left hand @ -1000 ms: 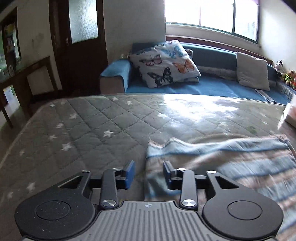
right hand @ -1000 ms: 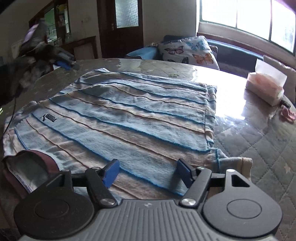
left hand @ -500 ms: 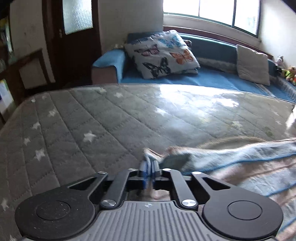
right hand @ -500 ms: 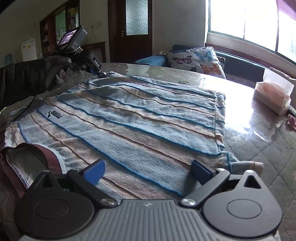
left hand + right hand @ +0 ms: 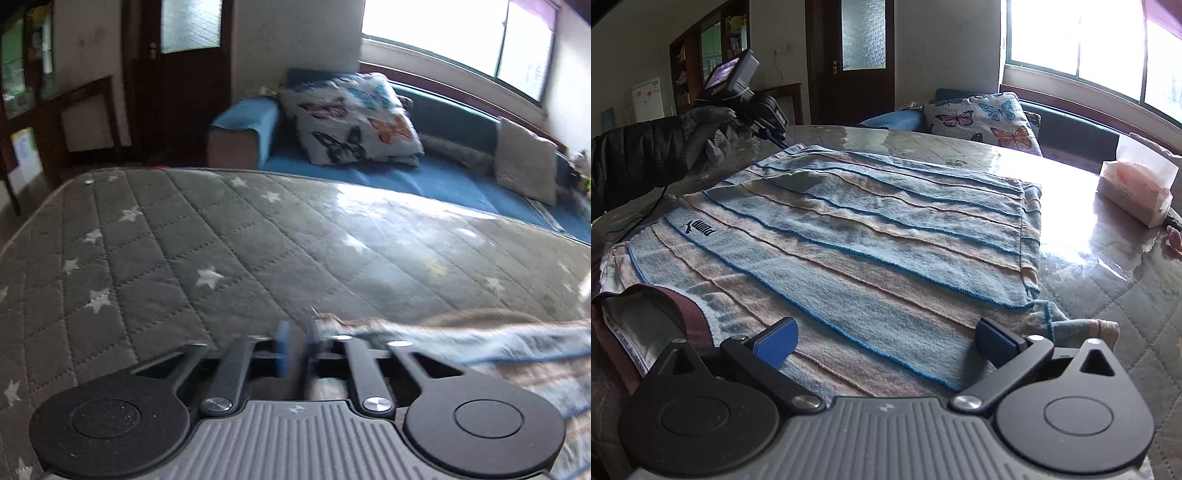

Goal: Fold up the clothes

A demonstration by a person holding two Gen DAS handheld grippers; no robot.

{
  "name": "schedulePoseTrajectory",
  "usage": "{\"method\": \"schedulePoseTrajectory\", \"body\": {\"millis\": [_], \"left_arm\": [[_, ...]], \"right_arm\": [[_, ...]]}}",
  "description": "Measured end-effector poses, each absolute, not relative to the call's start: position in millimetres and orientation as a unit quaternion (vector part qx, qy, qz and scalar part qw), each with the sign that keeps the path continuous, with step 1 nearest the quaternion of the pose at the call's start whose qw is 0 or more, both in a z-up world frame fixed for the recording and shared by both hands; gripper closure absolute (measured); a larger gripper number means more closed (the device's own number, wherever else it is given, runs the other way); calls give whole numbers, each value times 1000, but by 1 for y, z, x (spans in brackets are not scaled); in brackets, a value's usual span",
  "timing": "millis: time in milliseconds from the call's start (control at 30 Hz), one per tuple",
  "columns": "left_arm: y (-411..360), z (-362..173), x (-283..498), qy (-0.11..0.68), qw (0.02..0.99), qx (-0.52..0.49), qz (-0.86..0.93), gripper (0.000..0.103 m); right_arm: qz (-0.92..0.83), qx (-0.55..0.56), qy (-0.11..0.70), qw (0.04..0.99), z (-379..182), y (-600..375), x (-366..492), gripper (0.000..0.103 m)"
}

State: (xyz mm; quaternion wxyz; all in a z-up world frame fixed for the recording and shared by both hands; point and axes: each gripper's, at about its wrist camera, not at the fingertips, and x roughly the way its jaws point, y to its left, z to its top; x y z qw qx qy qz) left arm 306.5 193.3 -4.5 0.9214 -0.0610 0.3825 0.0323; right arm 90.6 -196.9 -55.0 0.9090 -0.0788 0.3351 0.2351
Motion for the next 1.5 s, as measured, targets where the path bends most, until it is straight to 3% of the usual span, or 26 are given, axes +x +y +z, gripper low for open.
{"method": "schedulePoseTrajectory", "body": {"millis": [33, 200, 233, 433, 700, 1000, 1133, 1400, 1500], "left_arm": [[192, -3, 305, 380, 922, -59, 31, 53], [187, -4, 303, 380, 922, -64, 17, 54], [187, -5, 303, 382, 922, -64, 16, 56], [182, -14, 308, 386, 922, -32, 25, 99], [174, -25, 312, 352, 931, 49, 87, 102], [163, -8, 287, 356, 932, 38, 59, 95], [140, -6, 254, 364, 930, 51, 14, 73], [116, -22, 178, 375, 921, 102, 1, 60], [120, -21, 150, 368, 923, 112, 19, 51]], "right_arm": [[235, -79, 335, 909, -55, -197, 91, 0], [235, -77, 335, 909, -55, -197, 91, 0], [235, -77, 335, 909, -55, -197, 91, 0], [234, -77, 335, 909, -55, -197, 91, 0], [235, -77, 335, 909, -55, -198, 90, 0], [233, -80, 336, 909, -54, -198, 90, 0], [232, -82, 336, 909, -54, -197, 90, 0], [228, -86, 336, 910, -53, -195, 88, 0], [219, -88, 337, 911, -51, -192, 85, 0]]}}
